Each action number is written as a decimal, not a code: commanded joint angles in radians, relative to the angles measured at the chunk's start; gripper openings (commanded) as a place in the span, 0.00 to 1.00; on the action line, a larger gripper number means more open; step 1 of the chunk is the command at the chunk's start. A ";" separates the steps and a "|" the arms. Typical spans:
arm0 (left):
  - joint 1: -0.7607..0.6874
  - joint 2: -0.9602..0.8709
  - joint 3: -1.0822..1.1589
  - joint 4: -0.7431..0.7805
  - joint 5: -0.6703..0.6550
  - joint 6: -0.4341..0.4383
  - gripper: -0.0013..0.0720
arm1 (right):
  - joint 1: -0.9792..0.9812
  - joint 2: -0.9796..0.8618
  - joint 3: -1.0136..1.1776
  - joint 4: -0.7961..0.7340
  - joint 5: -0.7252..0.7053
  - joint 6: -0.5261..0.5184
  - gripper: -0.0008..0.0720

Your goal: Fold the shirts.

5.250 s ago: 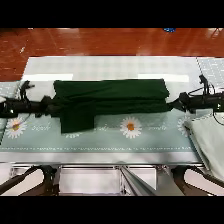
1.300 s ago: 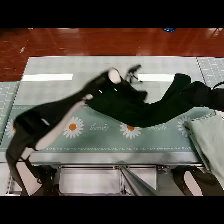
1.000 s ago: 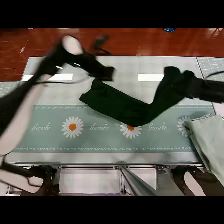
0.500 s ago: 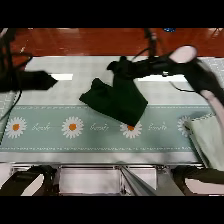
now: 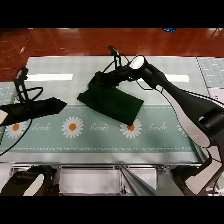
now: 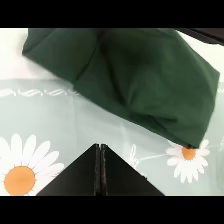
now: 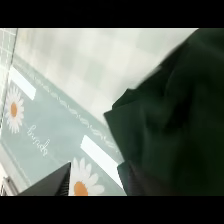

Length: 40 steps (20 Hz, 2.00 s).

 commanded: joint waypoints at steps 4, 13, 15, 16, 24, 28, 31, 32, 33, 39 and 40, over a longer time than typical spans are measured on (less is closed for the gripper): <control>0.024 -0.054 -0.029 -0.031 0.113 -0.002 0.04 | -0.201 0.128 0.020 -0.016 0.365 0.017 0.58; 0.029 -0.051 -0.013 -0.034 0.104 -0.004 0.04 | -0.421 0.919 -0.747 -0.793 0.039 0.452 0.58; 0.029 -0.051 -0.013 -0.034 0.104 -0.004 0.04 | -0.420 0.984 -0.980 -0.665 -0.125 0.533 0.58; 0.029 -0.051 -0.013 -0.034 0.104 -0.004 0.04 | -0.420 0.979 -1.059 -0.575 -0.182 0.530 0.58; 0.029 -0.072 -0.013 -0.034 0.104 -0.004 0.04 | -0.312 0.626 -1.135 0.105 -0.328 0.105 0.58; 0.028 -0.072 -0.013 -0.042 0.103 -0.004 0.04 | -0.282 0.459 -1.003 0.175 -0.256 0.038 0.58; 0.029 -0.073 -0.013 -0.042 0.105 -0.004 0.04 | -0.244 0.343 -0.868 0.231 -0.157 -0.030 0.46; 0.029 -0.073 -0.013 -0.042 0.105 -0.004 0.04 | -0.220 0.310 -0.814 0.242 -0.129 -0.059 0.27; 0.029 -0.073 -0.013 -0.042 0.105 -0.004 0.04 | -0.199 0.289 -0.760 0.250 -0.106 -0.098 0.06; 0.029 -0.089 -0.014 -0.041 0.104 -0.004 0.04 | -0.160 0.275 -0.331 0.077 -0.034 -0.046 0.04; 0.028 -0.097 -0.014 -0.042 0.104 -0.004 0.05 | -0.163 0.275 -0.245 0.013 -0.021 -0.008 0.04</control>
